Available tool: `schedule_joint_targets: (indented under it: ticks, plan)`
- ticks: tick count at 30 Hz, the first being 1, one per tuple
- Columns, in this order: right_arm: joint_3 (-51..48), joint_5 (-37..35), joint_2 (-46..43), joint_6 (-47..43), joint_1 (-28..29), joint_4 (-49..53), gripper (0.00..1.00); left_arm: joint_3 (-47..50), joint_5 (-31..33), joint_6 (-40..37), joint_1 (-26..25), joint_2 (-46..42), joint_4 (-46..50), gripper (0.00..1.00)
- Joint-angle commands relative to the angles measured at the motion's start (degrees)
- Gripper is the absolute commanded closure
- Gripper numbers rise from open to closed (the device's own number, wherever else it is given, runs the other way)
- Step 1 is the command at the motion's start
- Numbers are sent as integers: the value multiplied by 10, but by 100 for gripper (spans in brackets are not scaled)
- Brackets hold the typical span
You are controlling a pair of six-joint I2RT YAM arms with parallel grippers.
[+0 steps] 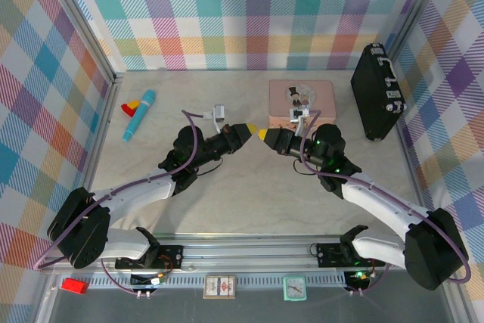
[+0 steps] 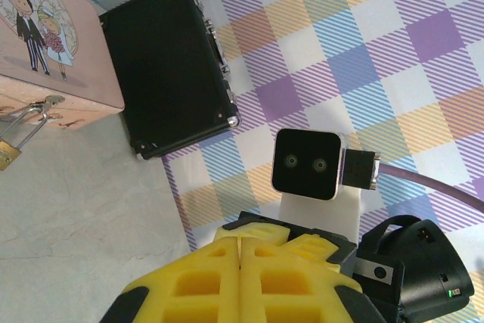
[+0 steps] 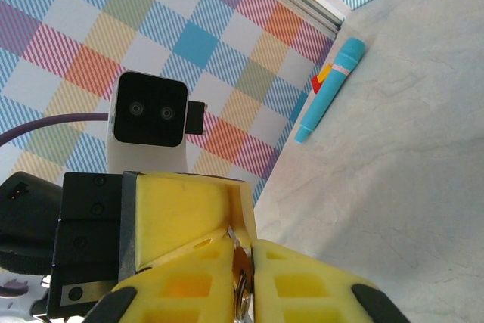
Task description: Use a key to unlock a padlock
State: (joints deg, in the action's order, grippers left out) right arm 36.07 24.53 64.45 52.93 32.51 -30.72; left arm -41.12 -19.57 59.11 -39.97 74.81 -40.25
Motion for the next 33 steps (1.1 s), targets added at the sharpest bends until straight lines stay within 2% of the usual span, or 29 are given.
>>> schedule_joint_targets:
  ticks: [1,12,13,16,18,21,24,27,33]
  plan:
    - [2,0,-15,-10,-2,-7,88,-7,1,-10,0,-12,-4,100]
    - [3,-9,-34,-9,-2,14,100,-7,5,-20,1,-10,6,100]
    - [4,-14,-38,-11,-2,25,100,-7,7,-24,1,-10,9,95]
    - [12,-33,-58,-25,-3,83,100,-15,14,-49,2,-15,41,74]
    - [21,-58,-79,-42,-3,145,100,-30,26,-80,3,-21,94,58]
    - [41,-94,-110,-77,-3,246,100,-54,42,-139,8,-27,166,39]
    - [61,-130,-141,-111,-5,348,100,-78,61,-197,11,-28,228,24]
    - [74,-177,-176,-136,-6,440,100,-105,73,-251,15,-18,288,17]
    - [87,-263,-251,-170,-8,583,100,-129,100,-312,16,11,322,12]
